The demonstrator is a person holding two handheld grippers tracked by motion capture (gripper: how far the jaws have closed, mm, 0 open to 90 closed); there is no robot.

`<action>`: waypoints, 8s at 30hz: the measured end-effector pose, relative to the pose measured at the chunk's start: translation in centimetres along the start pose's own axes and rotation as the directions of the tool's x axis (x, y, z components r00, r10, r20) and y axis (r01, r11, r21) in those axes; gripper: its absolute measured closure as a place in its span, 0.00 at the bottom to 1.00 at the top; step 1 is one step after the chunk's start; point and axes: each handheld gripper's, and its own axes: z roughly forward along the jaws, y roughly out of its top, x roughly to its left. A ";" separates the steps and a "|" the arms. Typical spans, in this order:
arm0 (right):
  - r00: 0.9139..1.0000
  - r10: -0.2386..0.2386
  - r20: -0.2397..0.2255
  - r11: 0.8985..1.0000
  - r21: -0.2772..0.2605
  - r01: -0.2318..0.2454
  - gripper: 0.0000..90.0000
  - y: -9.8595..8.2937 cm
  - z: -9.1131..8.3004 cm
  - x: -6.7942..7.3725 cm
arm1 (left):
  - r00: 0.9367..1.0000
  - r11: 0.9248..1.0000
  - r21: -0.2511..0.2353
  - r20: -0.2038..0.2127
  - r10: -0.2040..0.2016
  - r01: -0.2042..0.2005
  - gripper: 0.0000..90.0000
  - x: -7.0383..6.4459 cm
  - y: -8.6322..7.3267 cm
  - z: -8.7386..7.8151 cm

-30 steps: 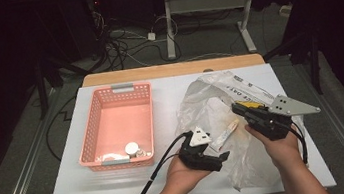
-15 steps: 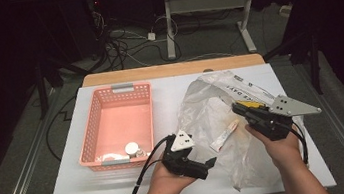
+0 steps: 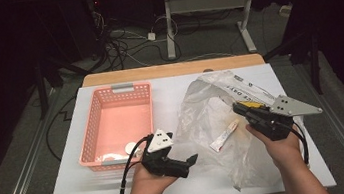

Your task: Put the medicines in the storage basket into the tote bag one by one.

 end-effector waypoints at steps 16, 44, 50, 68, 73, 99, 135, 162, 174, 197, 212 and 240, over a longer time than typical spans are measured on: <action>1.000 0.005 0.002 1.000 0.008 -0.005 1.00 -0.1 0.0 0.0 | 0.986 0.997 -0.041 -0.149 -0.070 0.065 0.00 4.4 -1.0 -4.6; 1.000 0.004 -0.004 1.000 0.007 -0.004 1.00 -0.2 0.0 -0.1 | 0.943 0.979 0.008 -0.270 -0.195 0.205 0.25 9.2 -4.4 -9.0; 1.000 0.008 -0.006 1.000 0.013 -0.008 1.00 -0.3 0.1 0.0 | 0.949 0.976 0.057 -0.251 -0.190 0.210 0.27 9.4 -4.1 -8.5; 1.000 0.006 -0.009 1.000 0.010 -0.005 1.00 -0.2 0.0 0.1 | 0.965 0.897 0.377 -0.205 -0.162 0.231 0.34 11.1 -1.6 -6.3; 1.000 0.004 -0.011 1.000 0.009 -0.004 1.00 -0.2 0.0 0.0 | 0.968 0.867 0.445 -0.207 -0.144 0.224 0.38 11.3 -1.3 -5.8; 1.000 0.012 -0.004 1.000 0.005 -0.012 1.00 -0.2 -0.2 -0.1 | 0.969 0.769 0.592 -0.191 -0.158 0.242 0.50 12.4 -1.0 -3.3; 1.000 0.005 0.003 1.000 -0.007 -0.005 1.00 0.1 -0.5 0.0 | 0.957 0.910 0.341 -0.243 -0.157 0.236 0.54 10.9 -2.3 -6.0; 1.000 0.000 0.000 1.000 0.001 0.000 1.00 0.0 -0.5 0.2 | 0.943 0.980 0.045 -0.284 -0.174 0.194 0.54 8.9 -4.4 -7.6; 1.000 -0.002 0.000 1.000 -0.001 0.002 1.00 0.0 -0.5 0.2 | 0.952 0.986 -0.017 -0.257 -0.165 0.166 0.54 7.9 -3.4 -7.8; 1.000 -0.003 0.001 1.000 0.002 0.003 1.00 -0.1 -0.5 0.2 | 0.987 0.994 -0.075 -0.130 -0.095 0.086 0.54 3.7 -1.3 -6.5; 1.000 0.000 -0.001 1.000 0.001 0.000 1.00 -0.1 -0.6 0.1 | 0.997 0.999 -0.030 -0.064 -0.047 0.045 0.54 1.4 -1.4 -3.8; 1.000 0.000 -0.003 1.000 0.009 0.000 1.00 -0.2 -0.5 0.2 | 0.998 0.998 0.042 -0.011 0.055 -0.055 0.54 -2.2 0.2 1.6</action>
